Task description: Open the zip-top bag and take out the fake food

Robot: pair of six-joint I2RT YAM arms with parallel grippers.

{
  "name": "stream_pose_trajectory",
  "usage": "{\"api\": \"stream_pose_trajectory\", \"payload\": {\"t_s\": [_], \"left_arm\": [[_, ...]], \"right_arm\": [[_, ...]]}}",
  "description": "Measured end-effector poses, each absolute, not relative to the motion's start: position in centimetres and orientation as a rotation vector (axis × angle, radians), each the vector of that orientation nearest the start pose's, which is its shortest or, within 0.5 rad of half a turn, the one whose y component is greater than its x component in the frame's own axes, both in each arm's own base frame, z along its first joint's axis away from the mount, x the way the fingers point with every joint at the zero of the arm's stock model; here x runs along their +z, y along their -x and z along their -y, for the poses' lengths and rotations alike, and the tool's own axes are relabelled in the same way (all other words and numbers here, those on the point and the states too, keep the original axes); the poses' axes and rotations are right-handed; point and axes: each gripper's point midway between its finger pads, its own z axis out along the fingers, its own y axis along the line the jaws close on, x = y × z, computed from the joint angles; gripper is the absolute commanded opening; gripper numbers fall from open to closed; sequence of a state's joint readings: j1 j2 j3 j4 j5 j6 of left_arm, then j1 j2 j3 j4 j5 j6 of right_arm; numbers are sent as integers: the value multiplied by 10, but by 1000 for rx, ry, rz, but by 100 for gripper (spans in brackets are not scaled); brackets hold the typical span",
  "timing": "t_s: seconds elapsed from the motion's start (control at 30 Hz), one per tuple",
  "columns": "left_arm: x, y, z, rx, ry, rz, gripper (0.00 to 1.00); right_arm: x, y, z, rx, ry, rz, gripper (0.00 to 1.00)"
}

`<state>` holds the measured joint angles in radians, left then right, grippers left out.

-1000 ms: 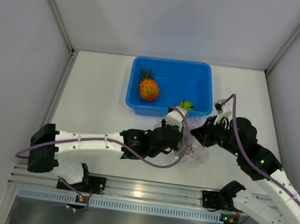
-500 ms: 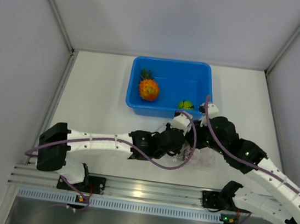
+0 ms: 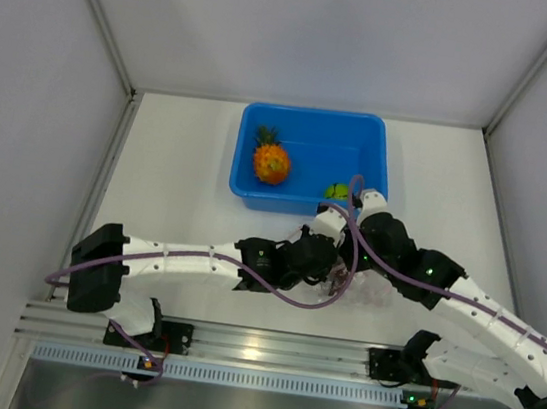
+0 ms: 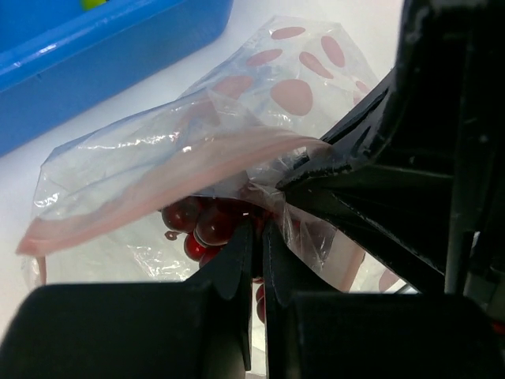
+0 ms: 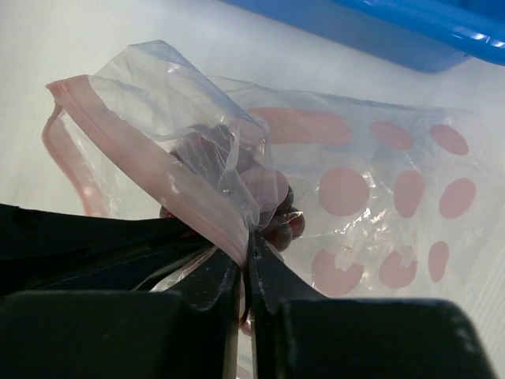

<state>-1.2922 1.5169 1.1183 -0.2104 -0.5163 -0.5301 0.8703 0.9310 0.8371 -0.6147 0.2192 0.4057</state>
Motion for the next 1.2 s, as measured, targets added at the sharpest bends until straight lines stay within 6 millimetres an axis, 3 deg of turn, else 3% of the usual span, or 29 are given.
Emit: {"api": "stream_pose_trajectory", "payload": {"t_s": [0.3, 0.5, 0.8, 0.97, 1.2], "left_arm": [[174, -179, 381, -563, -482, -2073, 0], [189, -174, 367, -624, -432, -2050, 0], [200, -174, 363, -633, -445, -2019, 0], [205, -177, 365, -613, -491, -1977, 0], [218, -185, 365, -598, -498, -1911, 0]], "right_arm": [[169, -204, -181, 304, 368, -2245, 0], [168, -209, -170, 216, 346, -2249, 0], [166, -195, -190, 220, 468, -2259, 0], [176, -187, -209, 216, 568, -2276, 0], [170, -187, -210, 128, 612, -2332, 0]]}}
